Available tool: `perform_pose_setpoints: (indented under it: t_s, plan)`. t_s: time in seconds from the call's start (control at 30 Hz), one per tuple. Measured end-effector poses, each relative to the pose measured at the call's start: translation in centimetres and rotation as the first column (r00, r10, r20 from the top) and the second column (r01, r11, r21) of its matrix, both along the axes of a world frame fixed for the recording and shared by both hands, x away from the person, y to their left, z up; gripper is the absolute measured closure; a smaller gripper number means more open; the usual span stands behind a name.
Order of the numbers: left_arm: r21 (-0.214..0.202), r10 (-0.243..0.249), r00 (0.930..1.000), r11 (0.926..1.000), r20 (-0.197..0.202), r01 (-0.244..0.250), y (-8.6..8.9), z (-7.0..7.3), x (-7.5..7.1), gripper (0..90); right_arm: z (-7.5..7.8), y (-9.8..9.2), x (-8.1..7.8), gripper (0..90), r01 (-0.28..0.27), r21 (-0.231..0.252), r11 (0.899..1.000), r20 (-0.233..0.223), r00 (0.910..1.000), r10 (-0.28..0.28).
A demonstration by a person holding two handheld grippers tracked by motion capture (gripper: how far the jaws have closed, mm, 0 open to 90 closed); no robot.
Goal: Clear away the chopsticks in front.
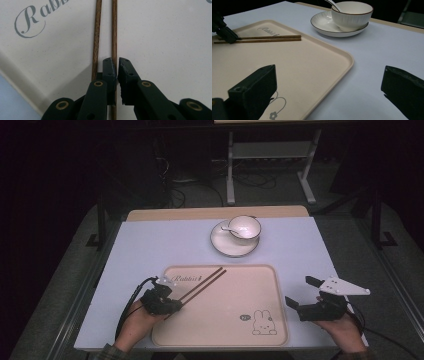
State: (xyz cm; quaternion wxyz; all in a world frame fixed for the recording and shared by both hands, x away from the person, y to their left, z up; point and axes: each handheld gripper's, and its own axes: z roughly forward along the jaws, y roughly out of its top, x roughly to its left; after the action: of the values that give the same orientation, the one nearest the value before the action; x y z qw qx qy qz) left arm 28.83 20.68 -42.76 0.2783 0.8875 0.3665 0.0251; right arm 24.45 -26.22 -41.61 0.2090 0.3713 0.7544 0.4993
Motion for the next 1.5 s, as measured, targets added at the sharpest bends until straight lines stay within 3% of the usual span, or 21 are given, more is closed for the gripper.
perform_pose_setpoints:
  t_s: [0.17, 0.2, 0.3, 0.4, 0.57, 0.6, 0.63, 0.9, 1.07, 1.17, 1.33, 1.5]
  plan:
    - [0.004, -0.008, 1.0, 1.0, -0.003, 0.008, 0.0, 0.1, 0.0, 82.3, 0.0, 0.0, 0.0, 0.0, 0.0, 0.001, 1.0, 0.001, 1.0, 0.0]
    - [-0.023, -0.019, 0.9998, 0.9996, -0.007, 0.019, 0.0, 0.4, 0.1, 81.8, 0.0, 0.0, 0.0, 0.0, 0.0, 0.001, 1.0, 0.001, 1.0, 0.0]
    - [-0.038, -0.033, 0.9994, 0.9987, 0.0, 0.033, -0.1, 0.8, 0.4, 81.6, 0.0, 0.0, 0.0, 0.0, 0.0, 0.0, 1.0, -0.002, 1.0, 0.0]
    - [-0.069, -0.07, 0.997, 0.995, 0.034, 0.072, -0.9, 1.9, 1.2, 82.4, -0.1, 0.1, 0.1, 0.0, -0.003, -0.001, 1.0, -0.006, 1.0, 0.003]
    - [-0.072, -0.11, 0.9912, 0.9907, 0.074, 0.115, -2.6, 2.7, 2.7, 89.1, -0.1, 0.4, 0.1, 0.0, -0.006, -0.009, 1.0, -0.007, 1.0, 0.006]
    - [-0.076, -0.14, 0.9869, 0.9864, 0.081, 0.146, -3.8, 2.6, 3.8, 89.5, -0.1, 0.4, 0.1, 0.0, -0.008, -0.01, 1.0, -0.008, 0.9999, 0.008]
    - [-0.076, -0.14, 0.9869, 0.9864, 0.081, 0.146, -3.8, 2.6, 3.8, 89.6, -0.1, 0.4, 0.1, 0.0, -0.008, -0.01, 1.0, -0.008, 0.9999, 0.008]
    - [-0.117, -0.188, 0.9788, 0.9734, 0.081, 0.197, -8.0, 1.8, 8.0, 89.7, -0.3, 0.5, 0.1, 0.0, -0.012, -0.014, 1.0, -0.013, 0.9998, 0.011]
    - [-0.09, -0.202, 0.9758, 0.9738, 0.085, 0.209, -10.3, 0.8, 9.8, 89.6, -0.3, 0.3, 0.0, 0.0, -0.007, -0.01, 1.0, -0.016, 0.9998, 0.007]
    - [-0.085, -0.196, 0.9775, 0.9756, 0.079, 0.202, -11.4, -0.1, 10.7, 89.6, -0.3, 0.2, 0.0, 0.0, -0.005, -0.006, 1.0, -0.013, 0.9999, 0.005]
    - [-0.07, -0.204, 0.9753, 0.9753, 0.086, 0.21, -12.4, -0.9, 11.2, 89.6, -0.3, 0.1, -0.1, 0.0, -0.004, -0.007, 1.0, -0.014, 0.9999, 0.004]
    - [-0.052, -0.184, 0.9792, 0.9806, 0.085, 0.189, -11.2, -0.8, 11.3, 89.6, -0.3, 0.0, -0.1, 0.0, 0.0, -0.007, 1.0, -0.012, 0.9999, 0.0]
